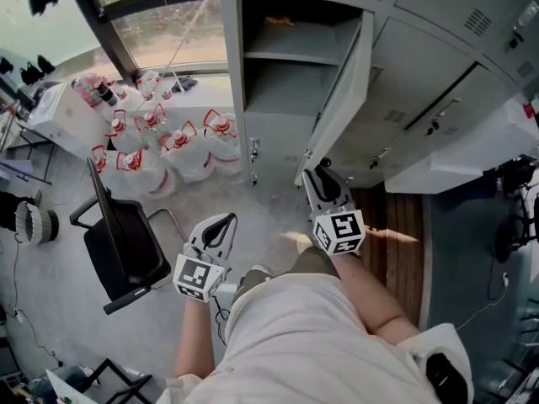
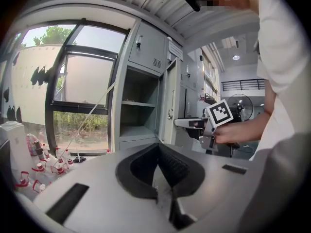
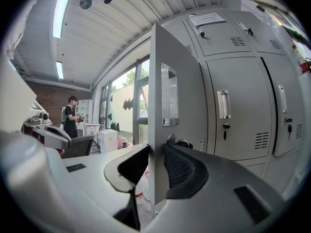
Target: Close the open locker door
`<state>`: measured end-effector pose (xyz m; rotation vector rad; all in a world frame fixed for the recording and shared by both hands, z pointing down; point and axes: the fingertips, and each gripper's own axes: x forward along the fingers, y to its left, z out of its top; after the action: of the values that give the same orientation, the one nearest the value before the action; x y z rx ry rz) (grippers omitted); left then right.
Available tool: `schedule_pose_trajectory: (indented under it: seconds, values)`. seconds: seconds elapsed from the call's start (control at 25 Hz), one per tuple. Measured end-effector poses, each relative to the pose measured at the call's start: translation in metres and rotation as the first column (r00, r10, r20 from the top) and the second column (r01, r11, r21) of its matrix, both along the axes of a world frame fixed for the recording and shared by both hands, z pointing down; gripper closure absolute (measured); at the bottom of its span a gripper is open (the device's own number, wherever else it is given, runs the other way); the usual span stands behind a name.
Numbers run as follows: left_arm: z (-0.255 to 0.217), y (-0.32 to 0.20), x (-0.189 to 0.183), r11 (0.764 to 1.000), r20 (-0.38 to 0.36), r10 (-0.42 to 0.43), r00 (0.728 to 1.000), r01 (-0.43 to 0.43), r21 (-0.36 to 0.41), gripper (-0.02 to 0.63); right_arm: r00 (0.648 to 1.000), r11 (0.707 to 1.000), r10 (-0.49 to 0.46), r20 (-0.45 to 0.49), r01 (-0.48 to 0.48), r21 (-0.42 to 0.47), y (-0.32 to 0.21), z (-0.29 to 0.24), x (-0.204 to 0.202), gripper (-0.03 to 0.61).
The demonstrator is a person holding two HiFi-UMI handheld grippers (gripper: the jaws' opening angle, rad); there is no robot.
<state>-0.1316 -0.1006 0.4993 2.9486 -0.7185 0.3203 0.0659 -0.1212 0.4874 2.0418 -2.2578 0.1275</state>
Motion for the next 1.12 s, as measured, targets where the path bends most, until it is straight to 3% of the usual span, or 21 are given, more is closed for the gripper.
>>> schedule_pose_trajectory:
  seconds: [0.48,1.12]
  values:
    - [0.003,0.003,-0.040,0.996,-0.010,-0.094,0.995,0.094,-0.005,0.611,1.000,1.000,-0.007,-0.002,0.007,0.022,-0.032,0.002,-0.023,0.495]
    - [-0.003,-0.007,-0.057,0.971,-0.004,-0.241,0.971,0.241,-0.003,0.611,0.991,0.991,-0.132,-0.017,0.132,0.022,-0.071,0.005,-0.050,0.510]
